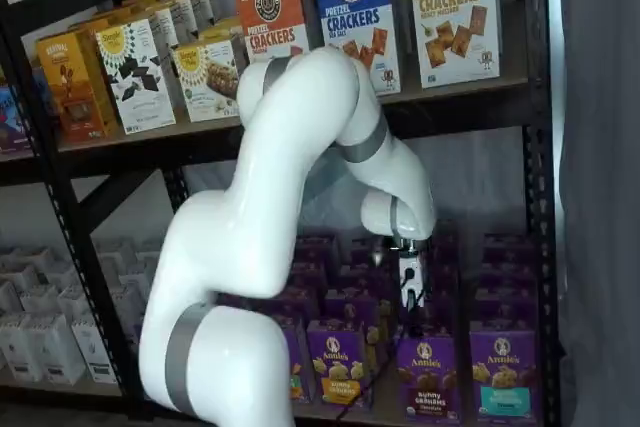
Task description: Pick up the purple box with a brown patch in the center, on the bottom shelf, the fifth box from the left
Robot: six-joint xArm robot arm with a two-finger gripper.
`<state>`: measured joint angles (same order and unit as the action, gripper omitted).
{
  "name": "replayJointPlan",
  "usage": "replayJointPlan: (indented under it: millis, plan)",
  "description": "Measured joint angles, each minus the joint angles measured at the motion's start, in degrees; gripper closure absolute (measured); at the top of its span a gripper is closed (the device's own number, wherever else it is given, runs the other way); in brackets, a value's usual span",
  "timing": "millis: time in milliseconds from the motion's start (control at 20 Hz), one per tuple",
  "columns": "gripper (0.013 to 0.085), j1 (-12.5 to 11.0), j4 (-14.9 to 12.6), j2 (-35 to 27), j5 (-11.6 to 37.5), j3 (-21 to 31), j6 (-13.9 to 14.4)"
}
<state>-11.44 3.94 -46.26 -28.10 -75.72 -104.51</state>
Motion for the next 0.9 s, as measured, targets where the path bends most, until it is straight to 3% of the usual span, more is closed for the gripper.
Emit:
replayJointPlan:
  millis: [100,500,900]
  plan:
    - [0.013,-0.05,2.11,0.47,-0.89,0.5,-1.87]
    - [0.013,0.01,3.97,1.44,0.08,3.18,-3.53]
    - [0.013,0.12,2.52,-2.12,0.66,0.16,-2.18]
